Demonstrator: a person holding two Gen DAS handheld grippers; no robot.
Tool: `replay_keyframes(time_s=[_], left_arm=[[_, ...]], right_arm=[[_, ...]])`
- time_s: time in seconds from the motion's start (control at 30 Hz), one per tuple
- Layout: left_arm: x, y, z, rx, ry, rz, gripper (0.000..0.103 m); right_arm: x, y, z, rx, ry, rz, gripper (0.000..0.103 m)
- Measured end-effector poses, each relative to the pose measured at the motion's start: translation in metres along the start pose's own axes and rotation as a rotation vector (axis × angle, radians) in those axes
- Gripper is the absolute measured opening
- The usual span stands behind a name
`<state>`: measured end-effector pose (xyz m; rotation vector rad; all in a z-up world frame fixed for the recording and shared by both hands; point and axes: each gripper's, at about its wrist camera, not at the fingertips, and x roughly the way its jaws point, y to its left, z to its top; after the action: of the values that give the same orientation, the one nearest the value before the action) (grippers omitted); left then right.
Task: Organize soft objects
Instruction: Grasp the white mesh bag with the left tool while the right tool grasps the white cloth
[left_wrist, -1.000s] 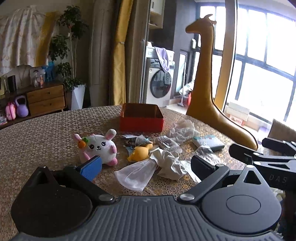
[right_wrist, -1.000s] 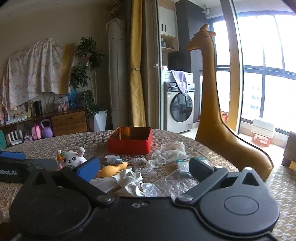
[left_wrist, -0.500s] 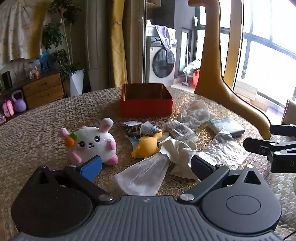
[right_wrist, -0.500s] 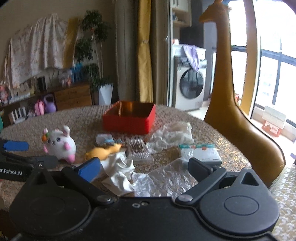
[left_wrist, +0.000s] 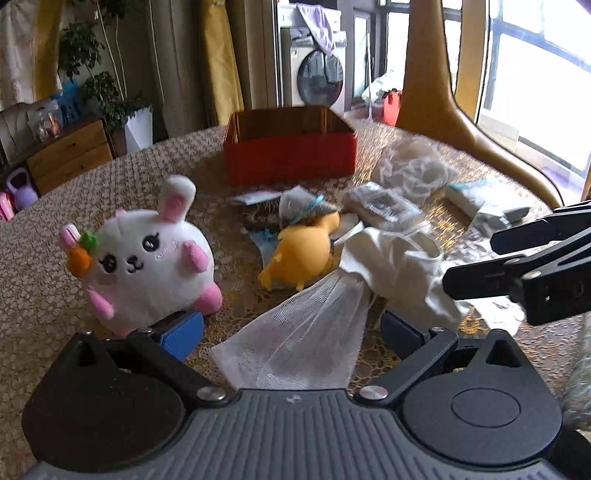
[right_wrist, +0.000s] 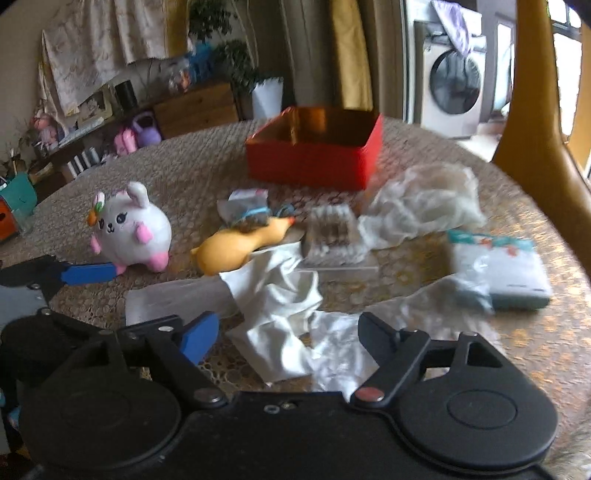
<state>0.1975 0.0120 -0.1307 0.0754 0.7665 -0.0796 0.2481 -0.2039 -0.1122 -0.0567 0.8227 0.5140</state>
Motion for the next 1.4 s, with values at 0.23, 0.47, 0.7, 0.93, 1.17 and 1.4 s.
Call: replay_keyframes(time_s=[0.23, 0.47, 0.7, 0.93, 1.17, 1.4], left_arm=[[0.023, 0.002, -0.003, -0.007, 0.064, -0.028, 0.102], [0.033, 0.001, -0.004, 0.007, 0.086, -0.017, 0.092], [0.034, 0.005, -0.004, -0.013, 0.091, 0.003, 0.069], [0.029, 0.006, -0.001, -0.028, 0.082, -0.003, 0.045], [0.020, 0.007, 0.001, -0.024, 0.058, 0.009, 0.029], [0.000, 0.011, 0.009, -0.050, 0.028, 0.002, 0.024]], right_arm=[[0.034, 0.007, 0.006, -0.008, 0.060, 0.012, 0.076], [0.052, 0.005, 0.003, -0.004, 0.084, -0.017, 0.066], [0.057, 0.011, -0.001, -0.026, 0.082, -0.066, 0.053], [0.054, 0.015, 0.000, -0.041, 0.059, -0.079, 0.037], [0.041, 0.013, 0.003, 0.002, 0.003, -0.101, 0.022], [0.015, 0.012, 0.011, 0.032, -0.081, -0.076, 0.016]])
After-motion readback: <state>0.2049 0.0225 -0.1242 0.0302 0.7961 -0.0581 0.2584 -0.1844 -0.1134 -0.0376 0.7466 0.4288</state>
